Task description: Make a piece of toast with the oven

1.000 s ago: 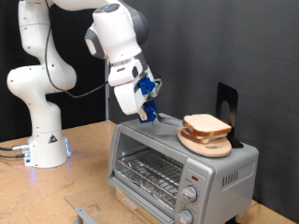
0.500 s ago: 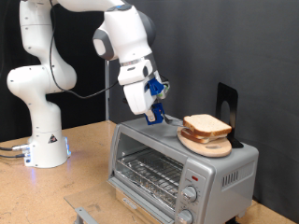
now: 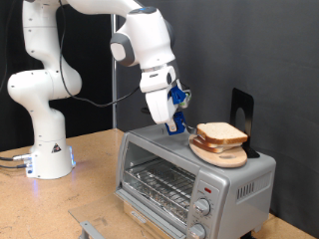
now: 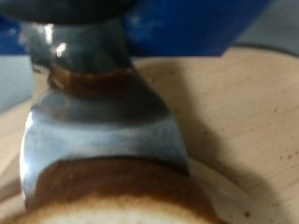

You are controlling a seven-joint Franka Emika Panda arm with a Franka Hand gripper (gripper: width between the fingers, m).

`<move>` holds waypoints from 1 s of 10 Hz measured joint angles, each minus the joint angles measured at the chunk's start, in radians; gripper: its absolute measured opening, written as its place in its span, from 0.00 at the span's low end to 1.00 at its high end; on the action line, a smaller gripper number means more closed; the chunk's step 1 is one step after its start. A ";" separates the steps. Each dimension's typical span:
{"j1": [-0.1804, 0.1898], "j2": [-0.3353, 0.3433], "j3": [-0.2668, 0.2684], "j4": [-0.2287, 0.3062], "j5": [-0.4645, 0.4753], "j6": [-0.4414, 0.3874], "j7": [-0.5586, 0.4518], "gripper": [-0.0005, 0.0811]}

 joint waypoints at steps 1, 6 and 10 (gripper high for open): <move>0.000 0.004 0.006 0.001 0.000 0.011 0.003 0.49; 0.004 -0.004 0.018 -0.026 0.053 0.105 -0.022 0.49; 0.008 -0.101 0.017 -0.110 0.174 0.162 -0.123 0.49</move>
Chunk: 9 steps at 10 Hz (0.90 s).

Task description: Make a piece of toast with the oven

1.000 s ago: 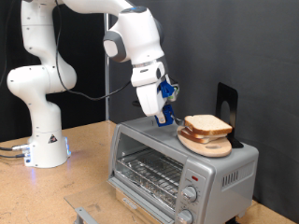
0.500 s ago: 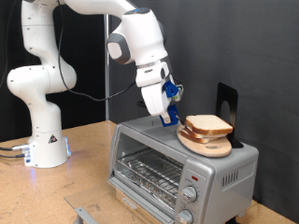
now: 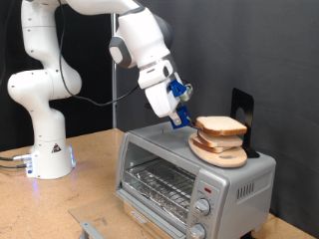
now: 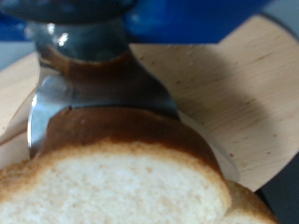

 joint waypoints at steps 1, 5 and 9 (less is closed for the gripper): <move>0.000 -0.031 -0.001 -0.022 0.014 0.000 -0.009 0.49; 0.002 -0.091 -0.007 -0.071 0.045 -0.028 -0.054 0.49; 0.029 -0.179 -0.062 -0.139 0.196 -0.102 -0.276 0.49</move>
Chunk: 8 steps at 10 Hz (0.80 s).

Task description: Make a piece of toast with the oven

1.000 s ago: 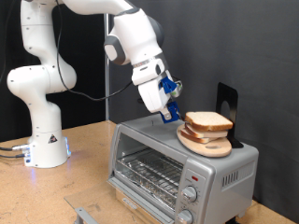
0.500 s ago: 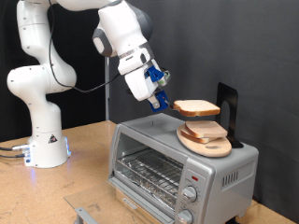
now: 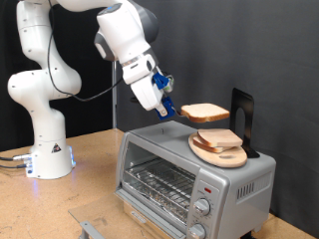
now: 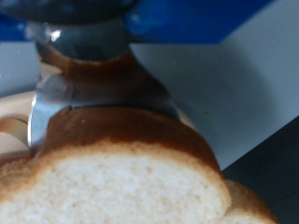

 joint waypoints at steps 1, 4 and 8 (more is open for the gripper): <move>0.001 -0.043 -0.018 -0.027 0.016 -0.019 -0.032 0.49; -0.020 -0.160 -0.066 -0.098 0.003 -0.088 -0.053 0.49; -0.030 -0.187 -0.090 -0.126 0.009 -0.102 -0.078 0.49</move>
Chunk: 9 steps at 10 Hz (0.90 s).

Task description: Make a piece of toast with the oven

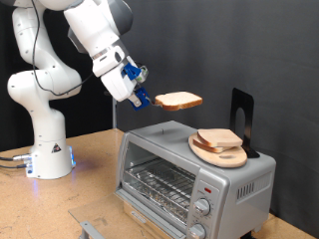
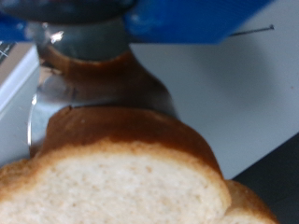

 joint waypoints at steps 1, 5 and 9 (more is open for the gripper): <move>-0.011 0.000 -0.021 -0.013 -0.001 0.007 -0.007 0.49; -0.120 0.005 -0.094 -0.054 -0.042 0.015 -0.015 0.49; -0.190 0.019 -0.190 -0.057 -0.103 -0.017 -0.105 0.49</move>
